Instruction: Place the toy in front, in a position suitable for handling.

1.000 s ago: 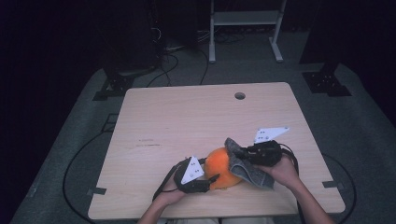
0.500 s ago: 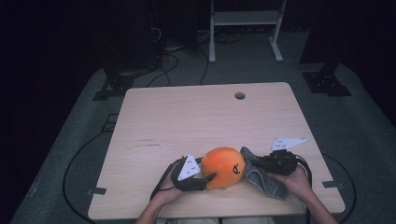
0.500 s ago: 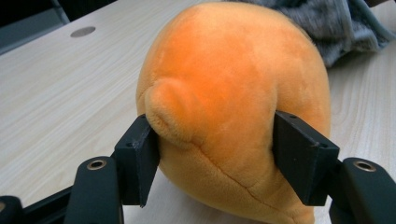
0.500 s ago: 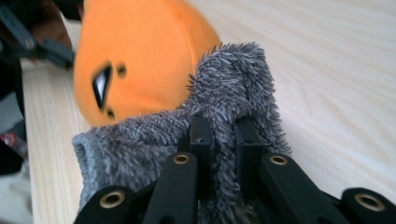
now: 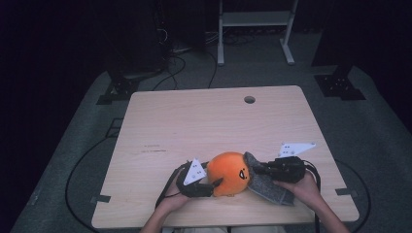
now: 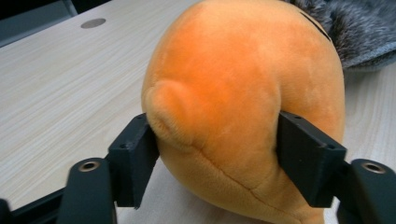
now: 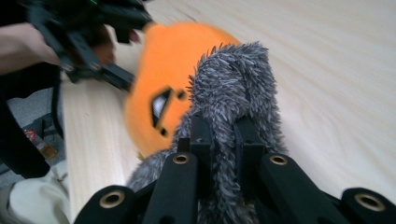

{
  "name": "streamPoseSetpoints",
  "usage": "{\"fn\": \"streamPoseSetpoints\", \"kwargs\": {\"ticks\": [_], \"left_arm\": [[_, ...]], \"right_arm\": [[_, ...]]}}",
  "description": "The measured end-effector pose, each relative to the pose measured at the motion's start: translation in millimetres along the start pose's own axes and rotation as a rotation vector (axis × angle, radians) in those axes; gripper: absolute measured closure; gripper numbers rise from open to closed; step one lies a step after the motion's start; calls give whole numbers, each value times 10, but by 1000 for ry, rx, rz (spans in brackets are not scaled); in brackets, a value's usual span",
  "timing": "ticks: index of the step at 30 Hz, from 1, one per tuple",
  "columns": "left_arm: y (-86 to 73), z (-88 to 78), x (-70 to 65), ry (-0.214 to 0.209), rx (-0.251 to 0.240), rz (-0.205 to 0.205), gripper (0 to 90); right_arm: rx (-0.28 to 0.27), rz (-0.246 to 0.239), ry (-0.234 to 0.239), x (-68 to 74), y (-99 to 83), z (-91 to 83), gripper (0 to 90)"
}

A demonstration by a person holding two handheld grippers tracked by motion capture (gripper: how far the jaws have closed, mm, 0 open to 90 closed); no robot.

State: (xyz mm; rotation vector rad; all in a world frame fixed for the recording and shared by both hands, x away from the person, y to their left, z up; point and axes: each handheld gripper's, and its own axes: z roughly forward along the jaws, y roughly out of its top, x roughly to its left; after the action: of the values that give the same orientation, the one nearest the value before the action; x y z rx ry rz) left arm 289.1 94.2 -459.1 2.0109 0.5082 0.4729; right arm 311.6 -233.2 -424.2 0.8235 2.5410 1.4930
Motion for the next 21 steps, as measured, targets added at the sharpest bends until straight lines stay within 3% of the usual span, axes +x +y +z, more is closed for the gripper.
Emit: {"fn": "streamPoseSetpoints", "kwargs": {"ticks": [3, 6, 9, 14, 19, 21], "left_arm": [[11, 11, 0, 5, -1, 0, 289], [32, 25, -5, 6, -1, -3, 291], [62, 52, -36, 4, -11, -1, 305], [77, 62, -73, 0, -19, 18, 320], [97, 44, -123, -7, -26, 49, 338], [101, 42, -124, -2, -24, 56, 341]], "right_arm": [[46, 36, -39, -88, -122, -27, 806], [36, 40, -28, -74, -161, -97, 806], [-10, 1, 9, 34, -45, -146, 806], [-29, -78, 59, 235, 216, -54, 805], [27, -109, 4, 267, 375, 185, 805], [26, -114, 11, 276, 410, 232, 805]]}}
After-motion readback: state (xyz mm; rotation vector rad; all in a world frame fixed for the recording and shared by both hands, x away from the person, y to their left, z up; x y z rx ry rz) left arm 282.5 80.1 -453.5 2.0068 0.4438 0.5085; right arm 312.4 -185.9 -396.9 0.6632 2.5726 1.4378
